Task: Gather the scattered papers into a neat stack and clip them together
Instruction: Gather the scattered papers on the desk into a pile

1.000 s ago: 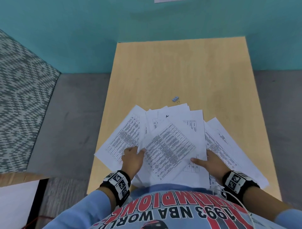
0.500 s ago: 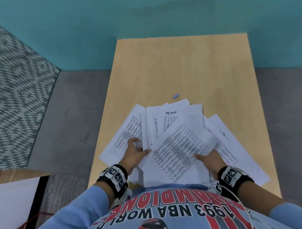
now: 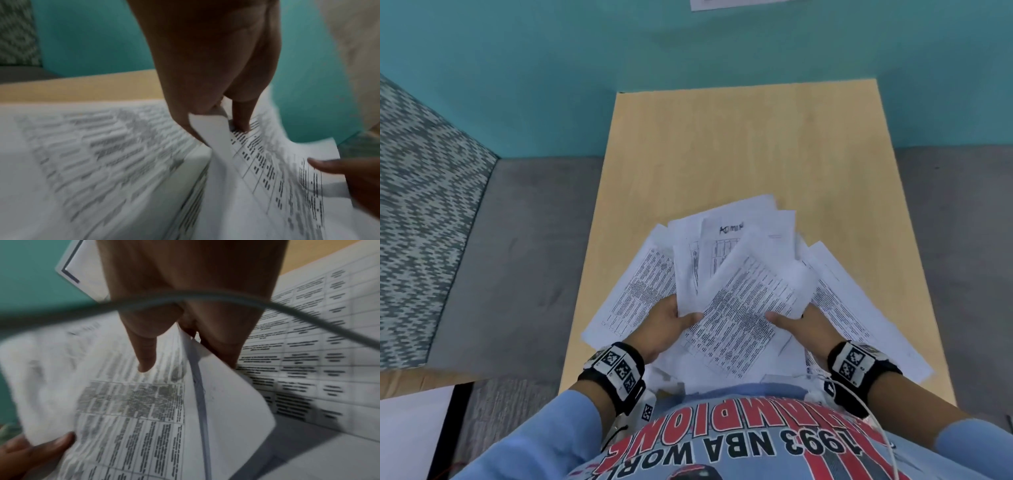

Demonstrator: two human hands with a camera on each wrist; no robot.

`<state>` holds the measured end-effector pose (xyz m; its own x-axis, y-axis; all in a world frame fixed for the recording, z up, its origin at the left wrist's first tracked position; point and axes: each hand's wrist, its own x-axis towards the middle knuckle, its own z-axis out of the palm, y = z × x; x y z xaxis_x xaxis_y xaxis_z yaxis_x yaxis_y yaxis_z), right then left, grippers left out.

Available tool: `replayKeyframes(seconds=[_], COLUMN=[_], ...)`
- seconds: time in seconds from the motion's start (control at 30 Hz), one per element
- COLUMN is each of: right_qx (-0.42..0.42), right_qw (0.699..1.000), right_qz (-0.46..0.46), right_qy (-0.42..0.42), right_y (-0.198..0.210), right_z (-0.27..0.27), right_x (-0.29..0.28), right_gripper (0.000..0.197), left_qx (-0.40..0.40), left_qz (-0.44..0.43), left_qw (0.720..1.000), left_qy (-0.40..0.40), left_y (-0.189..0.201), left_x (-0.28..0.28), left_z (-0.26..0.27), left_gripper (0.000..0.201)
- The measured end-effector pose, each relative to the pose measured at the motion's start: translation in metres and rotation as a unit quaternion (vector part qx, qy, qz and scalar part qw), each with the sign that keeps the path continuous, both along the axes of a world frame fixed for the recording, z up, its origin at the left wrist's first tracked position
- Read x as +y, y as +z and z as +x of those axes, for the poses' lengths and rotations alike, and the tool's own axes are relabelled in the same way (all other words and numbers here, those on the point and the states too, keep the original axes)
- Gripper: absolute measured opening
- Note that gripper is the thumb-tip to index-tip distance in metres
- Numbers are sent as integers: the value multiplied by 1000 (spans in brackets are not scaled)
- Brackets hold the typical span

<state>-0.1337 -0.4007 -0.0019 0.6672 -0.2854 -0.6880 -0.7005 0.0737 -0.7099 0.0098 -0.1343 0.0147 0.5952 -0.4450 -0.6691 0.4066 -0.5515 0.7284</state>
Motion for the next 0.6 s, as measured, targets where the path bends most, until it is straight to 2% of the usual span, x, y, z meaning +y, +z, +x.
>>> replayKeyframes(seconds=[0.03, 0.07, 0.1, 0.17, 0.2, 0.23, 0.27, 0.33, 0.4, 0.43, 0.5, 0.53, 0.6], right_qx=[-9, -11, -19, -47, -57, -67, -82, -84, -97, -97, -76, -61, -26], right_qw=[1000, 999, 999, 998, 998, 997, 996, 995, 991, 990, 985, 983, 980], right_qz=[-2, -4, 5, -2, -15, -27, -37, -57, -86, -103, -154, -176, -199], right_qy=[-18, -35, -50, -35, -30, -24, -25, -26, 13, 26, 18, 9, 5], right_y=[4, 9, 12, 18, 23, 24, 24, 29, 35, 39, 34, 29, 13], right_z=[0, -1, -2, -3, -4, -6, -7, -11, -15, -17, -22, -23, -24], right_x=[-3, -6, -9, -15, -19, -23, -28, -38, -49, -55, -69, -76, -87], right_gripper=[92, 85, 65, 33, 31, 35, 54, 109, 138, 144, 138, 136, 131], left_qx=[-9, -9, -16, -26, -28, -28, -29, -25, -20, -25, -23, -24, -25], left_qz=[-7, -17, -25, -30, -42, -51, -61, -85, -113, -114, -97, -75, -40], left_qw=[1000, 1000, 999, 999, 999, 998, 997, 996, 993, 993, 995, 997, 999], left_qy=[-1, -6, -13, -13, -18, -19, -21, -25, -16, 3, 10, 5, -4], left_y=[8, 14, 21, 43, 49, 58, 61, 75, 92, 90, 86, 76, 56], left_x=[1, 3, 7, 9, 11, 12, 14, 16, 15, 20, 32, 40, 57], left_z=[1, 2, 4, 5, 6, 6, 5, 4, -1, 0, 2, 5, 11], left_gripper=[32, 20, 10, 23, 25, 35, 32, 17, 30, 38, 46, 44, 24])
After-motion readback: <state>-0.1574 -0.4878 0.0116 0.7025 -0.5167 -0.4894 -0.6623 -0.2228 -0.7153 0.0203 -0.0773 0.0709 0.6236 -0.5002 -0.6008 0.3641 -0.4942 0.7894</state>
